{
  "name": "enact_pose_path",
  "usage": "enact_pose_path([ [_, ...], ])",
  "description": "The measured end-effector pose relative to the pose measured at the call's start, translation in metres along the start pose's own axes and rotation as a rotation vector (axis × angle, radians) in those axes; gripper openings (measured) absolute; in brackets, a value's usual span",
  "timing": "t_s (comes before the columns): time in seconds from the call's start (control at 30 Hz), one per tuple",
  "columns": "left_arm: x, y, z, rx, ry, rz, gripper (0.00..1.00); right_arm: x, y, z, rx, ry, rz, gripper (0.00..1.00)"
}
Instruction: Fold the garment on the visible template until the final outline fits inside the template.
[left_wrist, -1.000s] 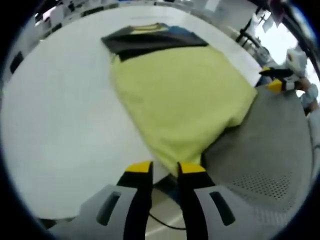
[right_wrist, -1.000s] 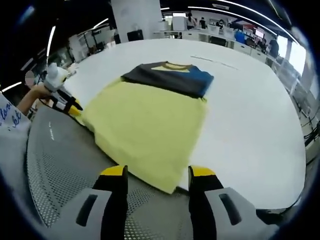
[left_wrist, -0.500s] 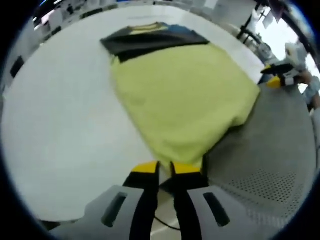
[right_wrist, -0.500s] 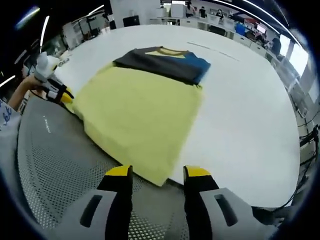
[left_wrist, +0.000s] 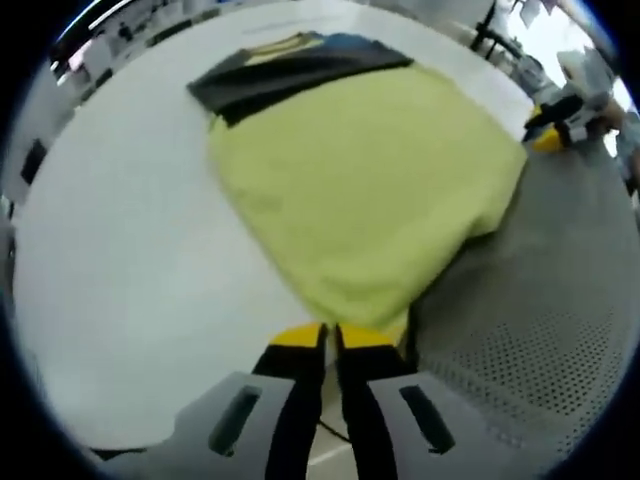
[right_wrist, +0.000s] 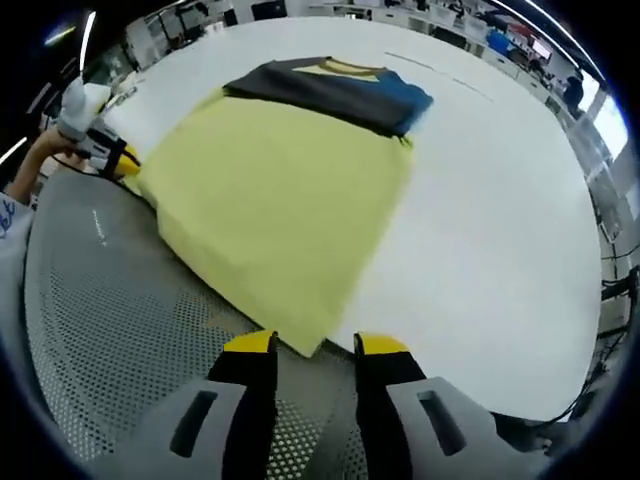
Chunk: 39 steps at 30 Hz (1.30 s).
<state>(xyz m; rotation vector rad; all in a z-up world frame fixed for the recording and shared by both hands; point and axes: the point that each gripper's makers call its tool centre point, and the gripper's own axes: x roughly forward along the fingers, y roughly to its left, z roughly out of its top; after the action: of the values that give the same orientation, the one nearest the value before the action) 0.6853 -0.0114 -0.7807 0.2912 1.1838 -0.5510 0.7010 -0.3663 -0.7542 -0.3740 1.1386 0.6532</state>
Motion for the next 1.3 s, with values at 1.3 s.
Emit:
enact_pose_path([
  [1.3,0.001,0.001,0.0,0.0,-0.003,-0.05,0.0,0.032,-0.01,-0.003,-0.026,0.057,-0.022,0.15],
])
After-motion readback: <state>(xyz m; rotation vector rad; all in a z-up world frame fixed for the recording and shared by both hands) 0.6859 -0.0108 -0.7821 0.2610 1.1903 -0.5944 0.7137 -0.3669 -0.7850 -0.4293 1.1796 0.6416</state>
